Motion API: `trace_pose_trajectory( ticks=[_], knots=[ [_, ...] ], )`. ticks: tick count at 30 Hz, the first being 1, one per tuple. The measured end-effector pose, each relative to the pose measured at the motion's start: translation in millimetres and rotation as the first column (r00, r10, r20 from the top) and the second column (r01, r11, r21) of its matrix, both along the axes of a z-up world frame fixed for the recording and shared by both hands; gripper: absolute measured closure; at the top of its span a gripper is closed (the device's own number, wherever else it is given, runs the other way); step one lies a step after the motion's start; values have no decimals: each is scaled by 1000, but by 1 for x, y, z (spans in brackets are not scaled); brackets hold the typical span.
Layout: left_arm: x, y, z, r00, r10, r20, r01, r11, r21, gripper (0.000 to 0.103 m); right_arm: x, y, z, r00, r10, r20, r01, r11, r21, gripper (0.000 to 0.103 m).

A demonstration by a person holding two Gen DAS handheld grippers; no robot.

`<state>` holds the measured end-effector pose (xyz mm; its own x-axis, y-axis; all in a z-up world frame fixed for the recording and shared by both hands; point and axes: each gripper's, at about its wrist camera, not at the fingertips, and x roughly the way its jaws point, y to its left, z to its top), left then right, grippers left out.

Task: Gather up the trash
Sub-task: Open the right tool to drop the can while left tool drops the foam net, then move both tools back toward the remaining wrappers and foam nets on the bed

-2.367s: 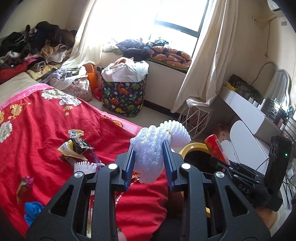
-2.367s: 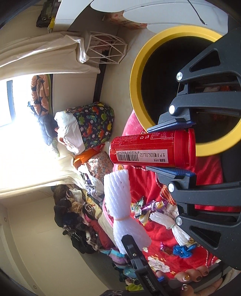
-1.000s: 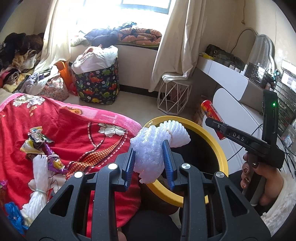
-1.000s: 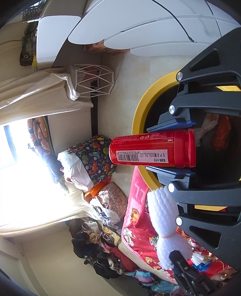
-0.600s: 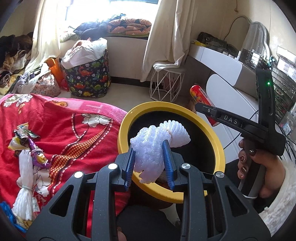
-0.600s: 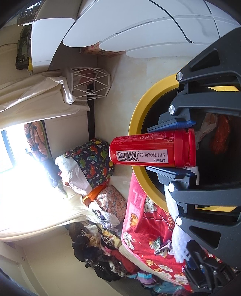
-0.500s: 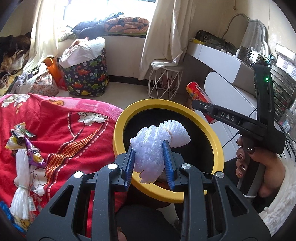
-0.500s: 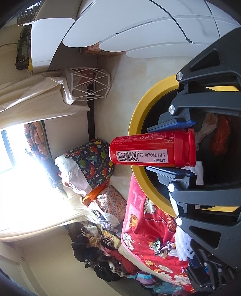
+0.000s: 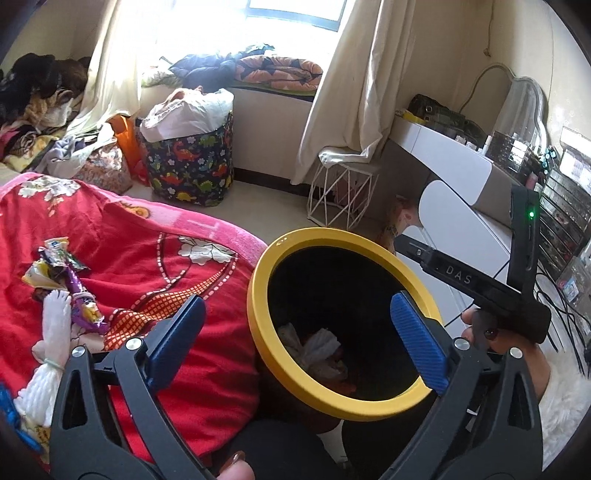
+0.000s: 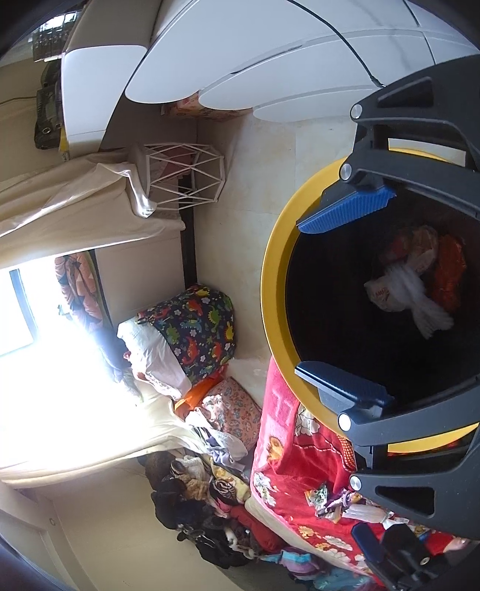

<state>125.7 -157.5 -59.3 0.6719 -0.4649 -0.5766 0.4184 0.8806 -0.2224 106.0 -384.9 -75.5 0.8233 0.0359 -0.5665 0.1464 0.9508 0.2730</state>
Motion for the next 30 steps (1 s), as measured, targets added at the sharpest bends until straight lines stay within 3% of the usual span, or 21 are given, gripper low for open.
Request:
trace_pose_trajectory(
  ticks=[30],
  knots=[
    [-8, 65, 26, 982, 170, 84, -165, 985, -55, 11, -16, 53, 11, 995, 77, 58, -71, 991, -109, 21]
  ],
)
